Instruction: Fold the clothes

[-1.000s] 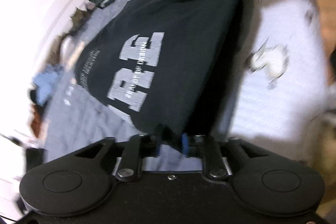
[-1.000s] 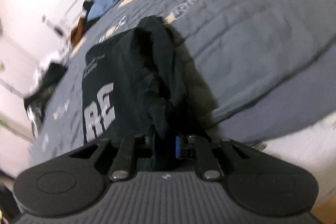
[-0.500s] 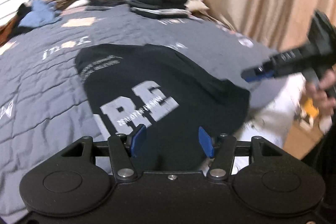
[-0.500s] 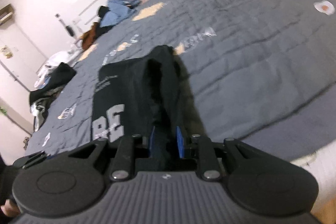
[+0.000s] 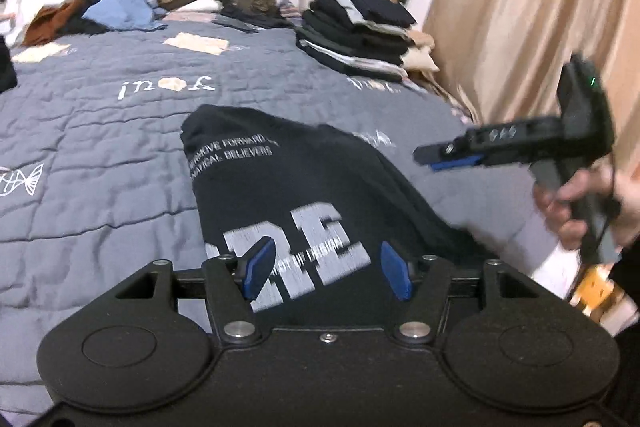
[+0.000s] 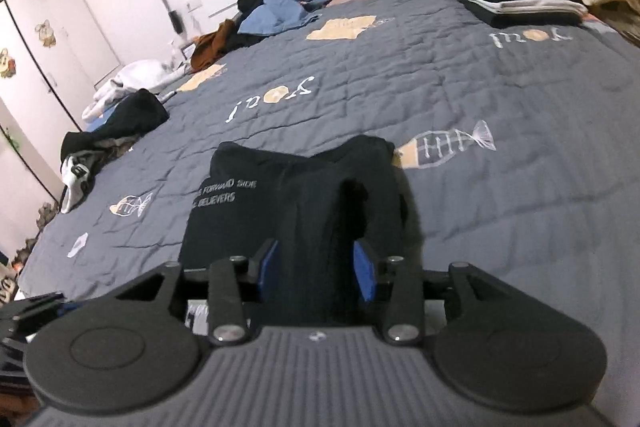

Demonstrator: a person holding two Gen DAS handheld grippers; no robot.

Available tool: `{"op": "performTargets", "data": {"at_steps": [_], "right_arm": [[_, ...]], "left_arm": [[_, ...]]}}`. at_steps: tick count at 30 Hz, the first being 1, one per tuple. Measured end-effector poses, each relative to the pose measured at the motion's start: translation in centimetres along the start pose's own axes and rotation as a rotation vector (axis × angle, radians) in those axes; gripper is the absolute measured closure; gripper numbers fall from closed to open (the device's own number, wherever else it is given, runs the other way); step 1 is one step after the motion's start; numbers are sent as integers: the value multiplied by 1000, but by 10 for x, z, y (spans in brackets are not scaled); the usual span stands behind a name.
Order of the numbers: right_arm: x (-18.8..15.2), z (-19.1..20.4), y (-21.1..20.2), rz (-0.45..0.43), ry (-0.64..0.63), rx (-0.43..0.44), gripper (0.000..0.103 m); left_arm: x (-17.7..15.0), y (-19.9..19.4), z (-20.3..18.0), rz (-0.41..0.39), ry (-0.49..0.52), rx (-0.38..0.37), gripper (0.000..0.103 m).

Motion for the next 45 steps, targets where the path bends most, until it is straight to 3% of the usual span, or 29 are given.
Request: {"op": "performTargets", "data": {"at_steps": [11,14,17,23,34,36,38,42,45], "right_arm": [[28,-21,50,-12,28,60,62],[33,-25,55,-20,50,82,61],[33,-28,65,-4,53,73,61],[28,-35,87,33,96,71,61],[23,-29,101,31,111,49,57],[26,-26,95,3,92,57,66],[30,-21,86,-34,63,68,88],[37,-11,68,-113,-2,91,92],[43,2,52,-198,-125,92,92]], "left_arm": [[63,53,21,-33,-91,-50,41],[57,63,29,-51,-152,-105,41],[54,72,36,-24,-149,-96,42],[56,69,55,-50,-209,-82,41],[55,67,67,-49,-246,-54,41],[55,66,68,-51,-246,-50,41],[55,66,69,-52,-250,-49,41],[55,67,69,-47,-248,-46,41],[54,68,68,-45,-245,-45,41]]}}
Point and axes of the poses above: each gripper's, at about its wrist camera, not at the fingertips, and y roughly the way its jaws point, z to its left, x to its top, the point moved 6 cm from there along y, roughly the way its jaws point, and after that the axes turned 2 degrees about -x, right-handed, at the moved point
